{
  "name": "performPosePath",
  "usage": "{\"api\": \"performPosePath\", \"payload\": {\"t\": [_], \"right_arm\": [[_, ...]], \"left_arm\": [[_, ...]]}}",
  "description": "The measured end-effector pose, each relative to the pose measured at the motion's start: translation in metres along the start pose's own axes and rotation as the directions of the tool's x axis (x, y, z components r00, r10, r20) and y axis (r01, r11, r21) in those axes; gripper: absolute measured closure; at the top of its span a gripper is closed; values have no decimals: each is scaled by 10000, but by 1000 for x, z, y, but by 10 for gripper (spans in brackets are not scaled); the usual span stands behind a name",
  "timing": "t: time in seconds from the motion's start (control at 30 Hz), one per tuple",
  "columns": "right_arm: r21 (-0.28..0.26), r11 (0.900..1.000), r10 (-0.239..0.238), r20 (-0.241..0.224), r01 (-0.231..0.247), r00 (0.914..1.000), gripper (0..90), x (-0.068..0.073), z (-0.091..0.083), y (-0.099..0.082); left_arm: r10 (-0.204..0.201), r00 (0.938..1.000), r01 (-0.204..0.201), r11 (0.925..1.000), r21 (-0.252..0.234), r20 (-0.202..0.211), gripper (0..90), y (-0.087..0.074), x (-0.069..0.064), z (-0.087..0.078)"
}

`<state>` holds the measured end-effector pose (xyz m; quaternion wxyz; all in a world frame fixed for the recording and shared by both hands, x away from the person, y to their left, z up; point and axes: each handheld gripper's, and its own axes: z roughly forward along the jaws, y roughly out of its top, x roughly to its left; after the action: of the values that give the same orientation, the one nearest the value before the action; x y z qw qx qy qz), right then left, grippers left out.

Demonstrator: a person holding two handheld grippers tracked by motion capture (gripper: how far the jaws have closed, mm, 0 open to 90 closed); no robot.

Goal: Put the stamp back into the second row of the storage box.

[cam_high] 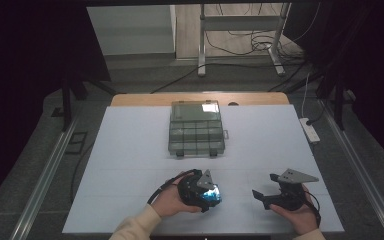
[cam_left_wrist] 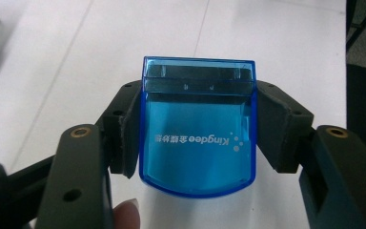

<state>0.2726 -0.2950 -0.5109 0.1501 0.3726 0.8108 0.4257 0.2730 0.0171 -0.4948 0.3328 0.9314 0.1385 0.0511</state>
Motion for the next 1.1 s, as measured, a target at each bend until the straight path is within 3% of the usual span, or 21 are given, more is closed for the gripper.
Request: {"api": "performPosePath", "payload": {"t": [0.47, 1.1], "right_arm": [[23, 10000, -24, -6, 24, 10000, 79, 0, 0, 0], [-46, 10000, 8, -22, -8, 10000, 78, 0, -1, 1]], "left_arm": [[-101, 9998, 82, 9954, -955, -194, 408, 7, 1, -32], [-310, 9990, 275, 9942, -1038, -321, 408, 6, 3, -36]]}}
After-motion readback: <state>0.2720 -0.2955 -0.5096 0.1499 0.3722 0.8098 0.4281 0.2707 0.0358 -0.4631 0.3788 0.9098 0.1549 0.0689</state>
